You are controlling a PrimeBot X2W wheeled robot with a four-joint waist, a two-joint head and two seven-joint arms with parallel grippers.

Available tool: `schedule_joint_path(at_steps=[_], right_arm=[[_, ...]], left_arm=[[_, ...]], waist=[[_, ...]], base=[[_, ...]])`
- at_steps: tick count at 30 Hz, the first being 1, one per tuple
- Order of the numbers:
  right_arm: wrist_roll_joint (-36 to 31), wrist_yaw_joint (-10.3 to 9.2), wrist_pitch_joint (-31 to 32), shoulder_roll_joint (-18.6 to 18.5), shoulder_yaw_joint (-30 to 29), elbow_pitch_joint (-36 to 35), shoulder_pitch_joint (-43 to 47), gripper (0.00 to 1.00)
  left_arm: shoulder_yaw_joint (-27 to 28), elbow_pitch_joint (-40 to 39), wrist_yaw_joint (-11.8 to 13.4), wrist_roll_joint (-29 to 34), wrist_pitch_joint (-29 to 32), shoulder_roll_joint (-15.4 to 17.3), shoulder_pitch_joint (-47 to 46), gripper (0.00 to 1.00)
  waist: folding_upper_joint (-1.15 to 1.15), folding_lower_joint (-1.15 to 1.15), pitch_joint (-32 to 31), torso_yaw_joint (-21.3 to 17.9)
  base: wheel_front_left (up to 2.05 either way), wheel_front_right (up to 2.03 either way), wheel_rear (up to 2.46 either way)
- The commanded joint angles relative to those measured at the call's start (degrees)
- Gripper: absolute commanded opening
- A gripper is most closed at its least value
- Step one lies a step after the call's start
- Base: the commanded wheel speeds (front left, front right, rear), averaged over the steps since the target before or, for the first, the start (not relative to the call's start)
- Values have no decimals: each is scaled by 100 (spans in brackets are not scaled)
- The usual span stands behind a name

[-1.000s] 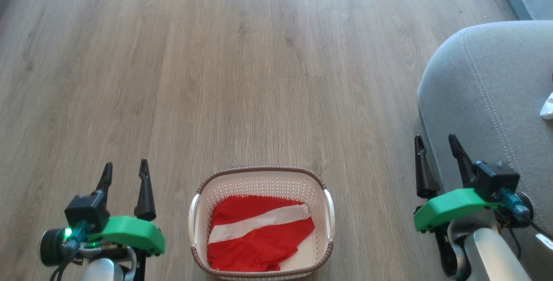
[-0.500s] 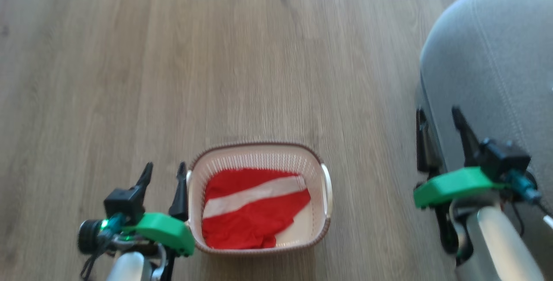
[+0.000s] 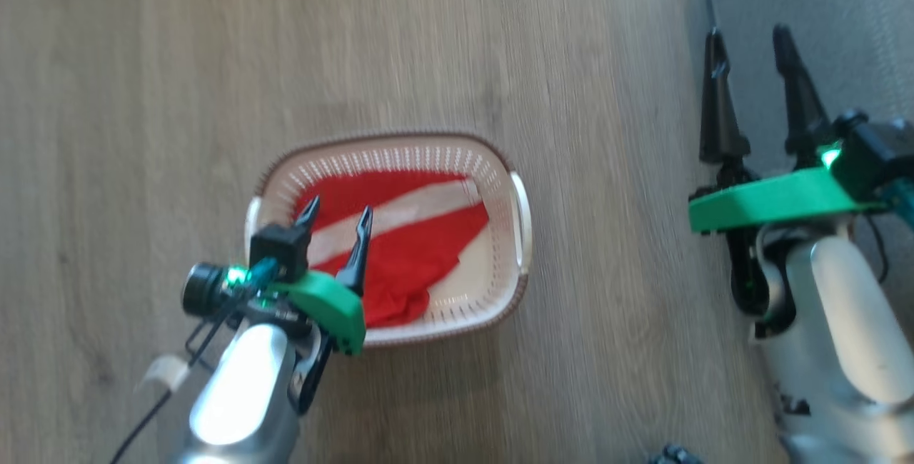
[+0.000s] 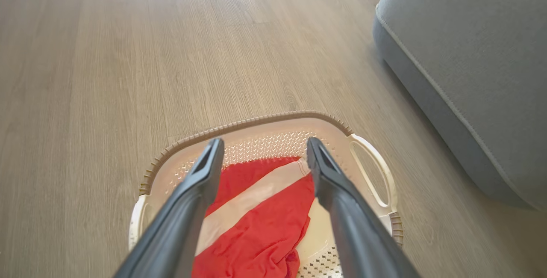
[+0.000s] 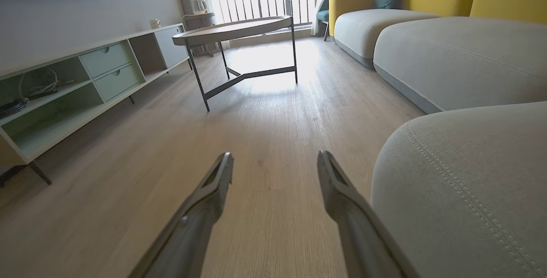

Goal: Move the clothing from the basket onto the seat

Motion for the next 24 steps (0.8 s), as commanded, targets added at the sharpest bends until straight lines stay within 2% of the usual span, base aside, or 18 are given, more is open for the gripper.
schedule_joint_path(at_steps=[1, 13, 24], right_arm=[[30, 40, -26, -10, 110, -224, -164, 100], [112, 40, -26, 14, 233, -571, -1095, 100], [269, 40, -26, 173, 306, -608, -1376, 100]], left_arm=[[98, -39, -21, 62, -55, 34, -202, 100], [-392, 1492, -218, 637, -55, 166, -1743, 100], [-931, 2967, -311, 980, 3, 400, -2876, 100]], waist=[[0, -2, 606, -209], [0, -2, 2325, -674], [0, -2, 3227, -1155]], base=[[0, 0, 0], [0, 0, 0], [0, 0, 0]])
